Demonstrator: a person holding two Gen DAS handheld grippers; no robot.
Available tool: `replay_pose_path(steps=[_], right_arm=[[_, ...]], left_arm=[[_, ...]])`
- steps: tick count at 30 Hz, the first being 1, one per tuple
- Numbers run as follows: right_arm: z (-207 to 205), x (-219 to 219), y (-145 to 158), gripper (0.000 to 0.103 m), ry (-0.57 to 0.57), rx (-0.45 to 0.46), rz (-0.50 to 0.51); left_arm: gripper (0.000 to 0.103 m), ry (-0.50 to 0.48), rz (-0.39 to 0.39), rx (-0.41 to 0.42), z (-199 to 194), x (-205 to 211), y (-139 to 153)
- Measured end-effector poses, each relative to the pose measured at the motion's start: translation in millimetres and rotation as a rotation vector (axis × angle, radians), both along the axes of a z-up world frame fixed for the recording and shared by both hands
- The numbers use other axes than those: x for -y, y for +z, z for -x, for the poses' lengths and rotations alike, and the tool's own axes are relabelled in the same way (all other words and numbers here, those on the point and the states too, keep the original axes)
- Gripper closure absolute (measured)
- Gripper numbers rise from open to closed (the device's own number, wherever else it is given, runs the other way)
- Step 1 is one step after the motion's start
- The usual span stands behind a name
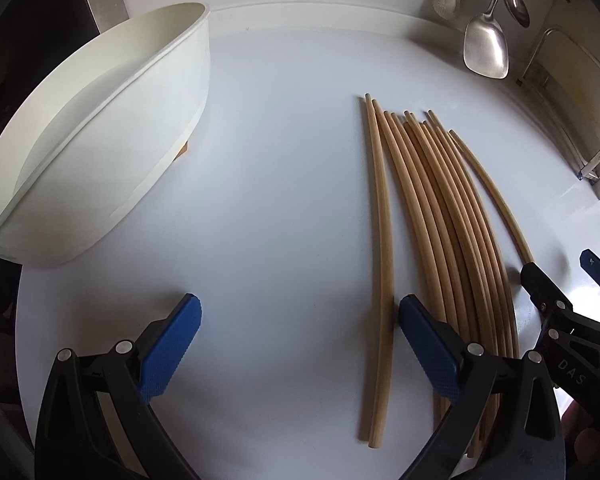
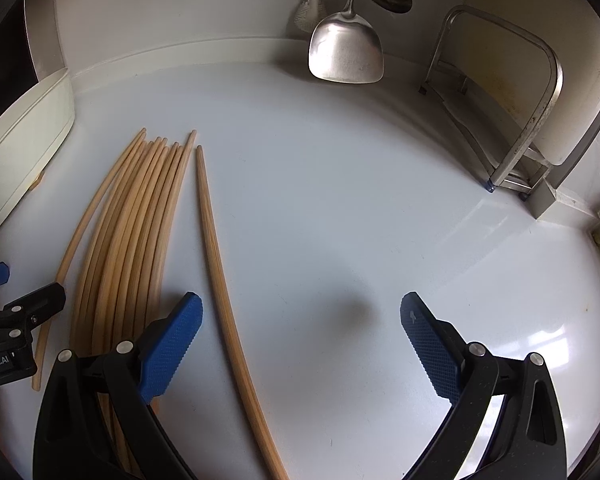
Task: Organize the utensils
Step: 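Separate one chopstick with the right gripper while the left gripper closes on another chopstick, then lift the held chopsticks with both grippers and carry them over the white basin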
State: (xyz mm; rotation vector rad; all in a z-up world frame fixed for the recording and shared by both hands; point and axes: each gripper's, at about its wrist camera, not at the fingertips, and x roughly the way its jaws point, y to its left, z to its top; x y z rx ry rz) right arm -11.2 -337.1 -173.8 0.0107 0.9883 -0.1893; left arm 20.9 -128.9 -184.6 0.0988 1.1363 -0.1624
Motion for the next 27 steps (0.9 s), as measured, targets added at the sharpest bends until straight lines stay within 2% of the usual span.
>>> replay_pose_path(steps=[11,14,16,17,18,20,22,23,24,25,26,27], right_arm=[[-0.5,0.1,1.3,0.009,0.024,0.027,0.021],[-0.6,-2.7,1.6,0.016,0.053,0.036,0.005],[1.1,-5.2,2.1,0.028,0.072,0.045,-0.012],[1.5,-6.3,2.6,0.032,0.083,0.047,-0.021],[2.2,-7.9,3.2,0.043,0.1,0.049,-0.033],[2.1,-13.2,4.8,0.056,0.127,0.048,-0.033],[1.8,-19.1,6.1,0.074,0.157,0.046,-0.033],[1.1,-21.7,6.4,0.078,0.171,0.044,-0.034],[1.4,-24.4,6.8,0.088,0.185,0.043,-0.033],[1.7,-26.5,7.0,0.096,0.191,0.042,-0.027],[2.2,-28.9,7.1,0.096,0.199,0.041,-0.016],[2.3,-30.4,7.4,0.097,0.205,0.042,-0.006]], left_arm=[[0.005,-0.004,-0.031,0.034,-20.5,10.7,2.6],[0.005,-0.001,-0.027,0.038,-20.7,9.7,2.4],[0.007,-0.004,-0.026,0.047,-22.5,12.9,2.0],[0.011,-0.011,-0.028,0.056,-22.4,14.6,2.6],[0.015,-0.019,-0.025,0.064,-21.3,16.0,3.9],[0.034,-0.034,-0.009,0.074,-18.9,18.2,6.9],[0.044,-0.039,0.012,0.078,-16.4,20.2,8.3],[0.055,-0.043,0.01,0.088,-14.0,21.9,9.1],[0.062,-0.052,0.011,0.095,-11.0,23.4,10.3],[0.079,-0.063,0.01,0.097,-8.7,25.6,11.2],[0.093,-0.071,0.01,0.095,-7.1,27.5,11.5],[0.094,-0.076,0.008,0.093,-6.2,28.8,11.5]])
